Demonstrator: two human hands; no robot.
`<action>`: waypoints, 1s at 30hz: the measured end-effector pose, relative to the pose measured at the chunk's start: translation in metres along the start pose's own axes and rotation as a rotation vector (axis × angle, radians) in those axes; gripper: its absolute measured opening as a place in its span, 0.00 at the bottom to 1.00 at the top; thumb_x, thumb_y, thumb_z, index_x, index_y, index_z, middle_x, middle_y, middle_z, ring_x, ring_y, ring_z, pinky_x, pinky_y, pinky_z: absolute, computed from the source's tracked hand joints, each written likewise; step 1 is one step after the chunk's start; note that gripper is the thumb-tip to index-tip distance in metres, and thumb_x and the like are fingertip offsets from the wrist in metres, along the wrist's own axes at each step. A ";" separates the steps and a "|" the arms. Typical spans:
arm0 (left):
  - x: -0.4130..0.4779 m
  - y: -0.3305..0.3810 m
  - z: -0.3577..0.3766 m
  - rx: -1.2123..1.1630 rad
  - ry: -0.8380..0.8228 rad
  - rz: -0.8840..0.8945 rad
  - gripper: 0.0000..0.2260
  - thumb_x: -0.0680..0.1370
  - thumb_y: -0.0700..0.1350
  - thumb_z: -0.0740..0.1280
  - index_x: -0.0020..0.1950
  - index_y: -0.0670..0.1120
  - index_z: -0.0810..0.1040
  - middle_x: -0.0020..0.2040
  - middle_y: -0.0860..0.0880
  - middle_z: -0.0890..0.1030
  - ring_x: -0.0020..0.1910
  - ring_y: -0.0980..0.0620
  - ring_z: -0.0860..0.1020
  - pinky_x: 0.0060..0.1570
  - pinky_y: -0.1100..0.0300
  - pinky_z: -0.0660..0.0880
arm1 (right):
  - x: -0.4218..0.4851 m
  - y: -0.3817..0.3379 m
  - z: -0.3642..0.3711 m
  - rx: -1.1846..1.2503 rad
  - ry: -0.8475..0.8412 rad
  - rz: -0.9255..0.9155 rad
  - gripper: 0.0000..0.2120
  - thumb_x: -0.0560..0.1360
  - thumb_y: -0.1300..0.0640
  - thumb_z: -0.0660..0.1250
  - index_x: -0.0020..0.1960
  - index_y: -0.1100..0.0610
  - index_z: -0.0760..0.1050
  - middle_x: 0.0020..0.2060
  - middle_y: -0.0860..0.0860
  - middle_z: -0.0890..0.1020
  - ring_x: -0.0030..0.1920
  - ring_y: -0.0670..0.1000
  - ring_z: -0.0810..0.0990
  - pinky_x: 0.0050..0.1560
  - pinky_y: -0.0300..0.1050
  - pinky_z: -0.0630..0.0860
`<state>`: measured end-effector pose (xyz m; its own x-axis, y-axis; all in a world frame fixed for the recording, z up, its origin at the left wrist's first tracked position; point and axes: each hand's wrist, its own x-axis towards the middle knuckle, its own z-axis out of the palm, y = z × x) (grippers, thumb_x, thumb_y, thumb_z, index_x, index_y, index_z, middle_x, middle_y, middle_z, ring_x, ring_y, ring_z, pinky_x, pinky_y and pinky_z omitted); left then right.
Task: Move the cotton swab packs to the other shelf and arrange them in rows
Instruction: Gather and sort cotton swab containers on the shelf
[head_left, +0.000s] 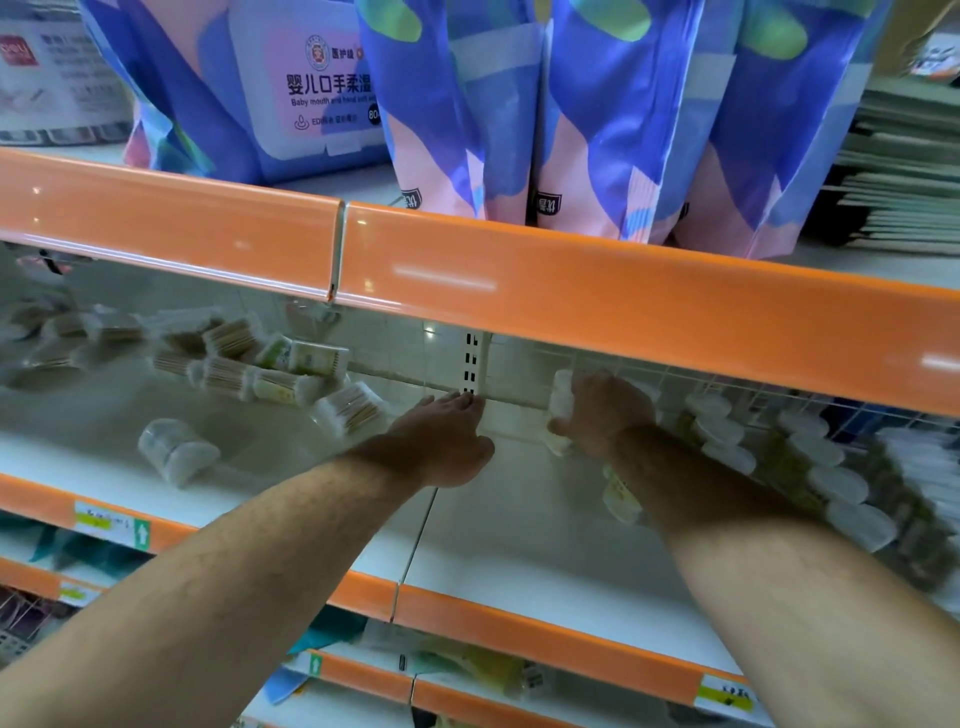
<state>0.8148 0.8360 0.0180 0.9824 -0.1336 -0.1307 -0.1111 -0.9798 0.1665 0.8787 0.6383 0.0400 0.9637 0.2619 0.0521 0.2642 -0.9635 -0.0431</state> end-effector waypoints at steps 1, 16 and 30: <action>0.000 0.002 -0.002 -0.002 0.001 0.007 0.29 0.82 0.53 0.52 0.81 0.45 0.49 0.81 0.46 0.52 0.80 0.50 0.50 0.77 0.53 0.49 | -0.004 -0.002 -0.003 -0.004 0.010 0.002 0.22 0.72 0.40 0.68 0.58 0.53 0.73 0.51 0.52 0.80 0.51 0.54 0.79 0.47 0.47 0.77; -0.005 0.075 -0.034 0.116 0.100 0.235 0.27 0.81 0.51 0.51 0.79 0.41 0.55 0.79 0.43 0.60 0.77 0.47 0.61 0.74 0.49 0.60 | -0.104 0.015 -0.046 0.095 -0.158 0.042 0.20 0.82 0.44 0.53 0.66 0.52 0.74 0.62 0.53 0.79 0.58 0.54 0.78 0.56 0.49 0.75; -0.144 0.041 -0.034 0.160 0.104 -0.096 0.27 0.83 0.52 0.50 0.79 0.42 0.55 0.78 0.41 0.60 0.76 0.44 0.61 0.73 0.50 0.58 | -0.157 -0.047 -0.057 0.094 -0.115 -0.267 0.25 0.82 0.43 0.49 0.69 0.57 0.71 0.68 0.57 0.74 0.65 0.59 0.73 0.63 0.51 0.72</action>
<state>0.6740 0.8204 0.0772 0.9989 -0.0303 -0.0355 -0.0303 -0.9995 0.0001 0.7127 0.6396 0.0902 0.8563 0.5150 -0.0385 0.5061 -0.8517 -0.1358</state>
